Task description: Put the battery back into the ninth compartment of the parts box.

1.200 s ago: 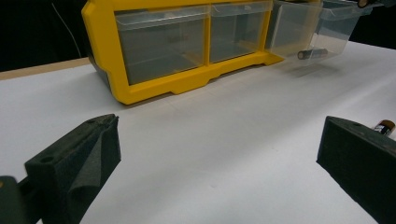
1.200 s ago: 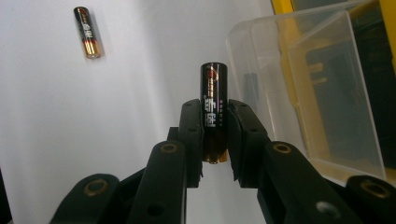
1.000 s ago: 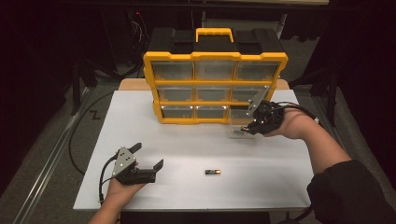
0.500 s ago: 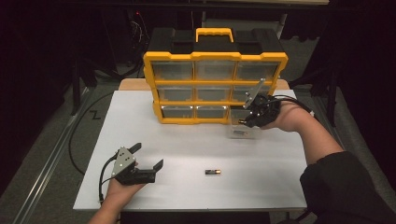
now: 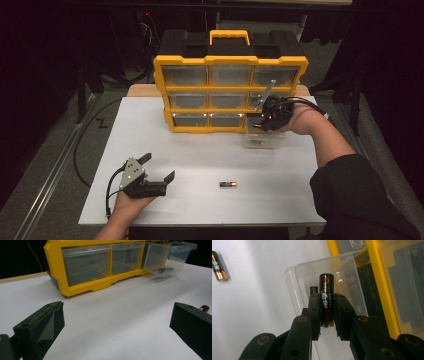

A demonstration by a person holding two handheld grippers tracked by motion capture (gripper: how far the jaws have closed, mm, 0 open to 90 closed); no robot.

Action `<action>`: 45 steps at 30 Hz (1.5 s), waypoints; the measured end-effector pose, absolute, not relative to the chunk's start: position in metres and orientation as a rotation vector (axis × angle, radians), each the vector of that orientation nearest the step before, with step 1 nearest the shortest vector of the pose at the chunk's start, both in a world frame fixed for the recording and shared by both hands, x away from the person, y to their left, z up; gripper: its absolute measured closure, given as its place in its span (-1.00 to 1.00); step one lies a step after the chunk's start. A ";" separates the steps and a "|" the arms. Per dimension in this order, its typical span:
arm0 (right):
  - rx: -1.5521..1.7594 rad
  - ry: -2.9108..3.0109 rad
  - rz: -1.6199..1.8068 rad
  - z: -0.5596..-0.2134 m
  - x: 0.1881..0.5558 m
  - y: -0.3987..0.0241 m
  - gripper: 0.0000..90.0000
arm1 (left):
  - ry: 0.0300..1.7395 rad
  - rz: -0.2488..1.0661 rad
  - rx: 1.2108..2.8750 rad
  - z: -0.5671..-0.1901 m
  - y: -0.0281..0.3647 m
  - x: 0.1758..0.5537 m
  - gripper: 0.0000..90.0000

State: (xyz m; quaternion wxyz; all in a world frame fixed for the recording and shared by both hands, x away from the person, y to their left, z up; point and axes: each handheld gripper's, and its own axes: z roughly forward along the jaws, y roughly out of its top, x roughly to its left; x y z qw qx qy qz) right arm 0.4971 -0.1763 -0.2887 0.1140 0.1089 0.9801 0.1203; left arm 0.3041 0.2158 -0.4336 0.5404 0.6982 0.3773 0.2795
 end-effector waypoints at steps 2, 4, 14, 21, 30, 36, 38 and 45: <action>0.320 2.874 0.353 -0.290 0.499 -0.176 0.74 | 0.895 0.665 1.661 -0.433 0.216 0.304 -1.00; 0.323 2.872 0.349 -0.291 0.500 -0.176 0.74 | 0.895 0.664 1.661 -0.433 0.216 0.304 -1.00; 0.362 2.874 0.407 -0.286 0.501 -0.181 0.49 | 0.897 0.660 1.664 -0.434 0.216 0.304 -1.00; 0.391 2.879 0.406 -0.283 0.489 -0.185 0.40 | 0.897 0.661 1.666 -0.434 0.215 0.304 -1.00; 0.400 2.871 0.436 -0.279 0.467 -0.190 0.35 | 0.897 0.665 1.665 -0.434 0.215 0.304 -1.00; 0.401 2.878 0.443 -0.285 0.454 -0.195 0.31 | 0.899 0.664 1.663 -0.434 0.214 0.304 -1.00; 0.397 2.885 0.432 -0.288 0.451 -0.196 0.29 | 0.899 0.664 1.664 -0.434 0.214 0.304 -1.00; 0.395 2.895 0.440 -0.296 0.437 -0.196 0.26 | 0.901 0.663 1.663 -0.434 0.214 0.304 -1.00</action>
